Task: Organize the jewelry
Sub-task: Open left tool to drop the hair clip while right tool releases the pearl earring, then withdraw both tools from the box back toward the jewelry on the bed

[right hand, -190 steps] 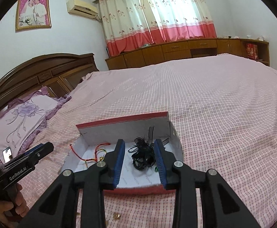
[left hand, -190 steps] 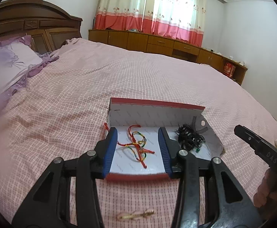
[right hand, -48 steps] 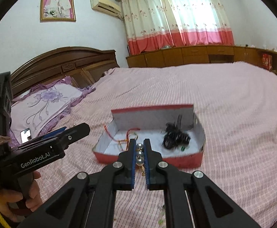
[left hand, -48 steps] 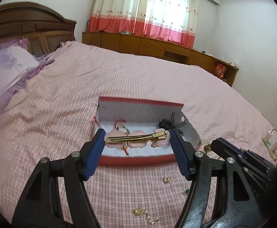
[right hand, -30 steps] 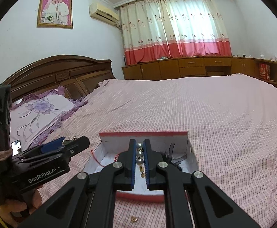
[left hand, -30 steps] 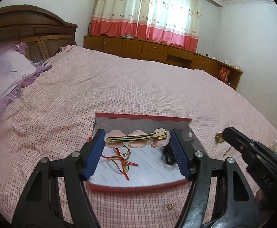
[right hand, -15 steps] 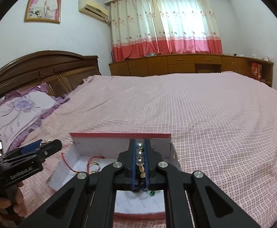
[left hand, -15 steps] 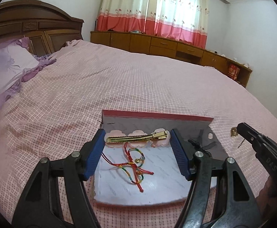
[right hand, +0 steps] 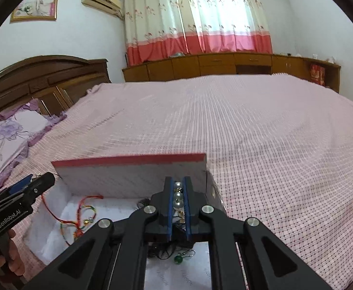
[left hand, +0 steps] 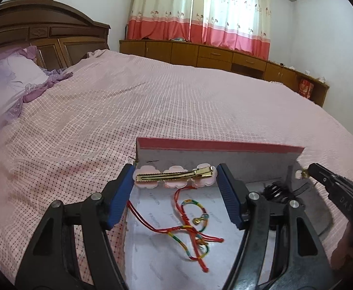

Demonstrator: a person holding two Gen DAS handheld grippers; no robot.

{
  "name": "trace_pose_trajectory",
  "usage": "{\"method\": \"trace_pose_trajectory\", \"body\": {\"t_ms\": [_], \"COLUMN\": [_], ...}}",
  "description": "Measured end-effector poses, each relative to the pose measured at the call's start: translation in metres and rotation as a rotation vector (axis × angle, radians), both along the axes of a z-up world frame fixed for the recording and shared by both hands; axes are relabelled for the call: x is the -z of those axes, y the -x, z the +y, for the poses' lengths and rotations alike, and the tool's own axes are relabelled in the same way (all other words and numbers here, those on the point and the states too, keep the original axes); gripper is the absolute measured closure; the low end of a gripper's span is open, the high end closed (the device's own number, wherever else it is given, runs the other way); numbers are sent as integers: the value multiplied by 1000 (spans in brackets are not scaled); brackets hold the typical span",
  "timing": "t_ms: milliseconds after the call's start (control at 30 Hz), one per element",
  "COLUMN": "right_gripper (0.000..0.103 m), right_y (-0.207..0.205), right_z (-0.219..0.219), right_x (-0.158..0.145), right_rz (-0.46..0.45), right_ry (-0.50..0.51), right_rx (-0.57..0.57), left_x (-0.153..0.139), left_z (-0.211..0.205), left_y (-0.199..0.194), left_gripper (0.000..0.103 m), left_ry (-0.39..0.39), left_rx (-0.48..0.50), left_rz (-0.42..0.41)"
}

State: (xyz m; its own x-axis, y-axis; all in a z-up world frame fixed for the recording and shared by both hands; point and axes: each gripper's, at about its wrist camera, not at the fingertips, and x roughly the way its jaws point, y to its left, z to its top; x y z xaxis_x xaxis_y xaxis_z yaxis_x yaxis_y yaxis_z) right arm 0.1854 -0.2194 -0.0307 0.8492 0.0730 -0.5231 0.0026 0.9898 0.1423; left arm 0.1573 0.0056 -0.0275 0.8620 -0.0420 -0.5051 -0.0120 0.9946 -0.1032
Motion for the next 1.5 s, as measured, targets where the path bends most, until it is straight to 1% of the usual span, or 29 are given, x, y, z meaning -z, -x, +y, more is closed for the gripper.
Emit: {"method": "trace_pose_trajectory", "body": {"t_ms": [133,200,300,567,600,633,667,700,767,967,1300,1500], "right_gripper": [94,94,94,93,91,88,76,68,66,65,65,64], "right_y": [-9,-14,-19,-25,-25,-25,-25,-24,-23,-14,16,40], "right_z": [-6,-8,-11,-11,-11,-9,-10,-11,-13,-10,-6,-10], "right_x": [15,22,31,36,35,34,33,32,28,16,-20,-41], "right_rz": [41,63,94,118,116,114,113,111,104,89,32,-2], "right_ry": [-2,-7,-17,-12,-17,-19,-22,-31,-53,-38,-34,-61], "right_rx": [17,26,30,28,28,33,40,44,39,27,0,-5], "left_x": [11,16,19,19,18,19,19,19,18,10,-21,-37], "left_z": [5,7,6,2,3,4,4,4,3,-2,-5,-5], "left_y": [-11,-15,-19,-26,-26,-26,-25,-26,-23,-11,18,38], "left_gripper": [41,41,41,40,40,40,39,38,36,35,35,35], "left_ry": [-20,-12,-21,-32,-30,-28,-26,-25,-27,-38,-27,-8], "left_rx": [-21,-19,-17,-1,0,1,3,5,9,16,26,27], "left_rz": [42,66,81,114,115,117,120,122,122,120,80,60]}}
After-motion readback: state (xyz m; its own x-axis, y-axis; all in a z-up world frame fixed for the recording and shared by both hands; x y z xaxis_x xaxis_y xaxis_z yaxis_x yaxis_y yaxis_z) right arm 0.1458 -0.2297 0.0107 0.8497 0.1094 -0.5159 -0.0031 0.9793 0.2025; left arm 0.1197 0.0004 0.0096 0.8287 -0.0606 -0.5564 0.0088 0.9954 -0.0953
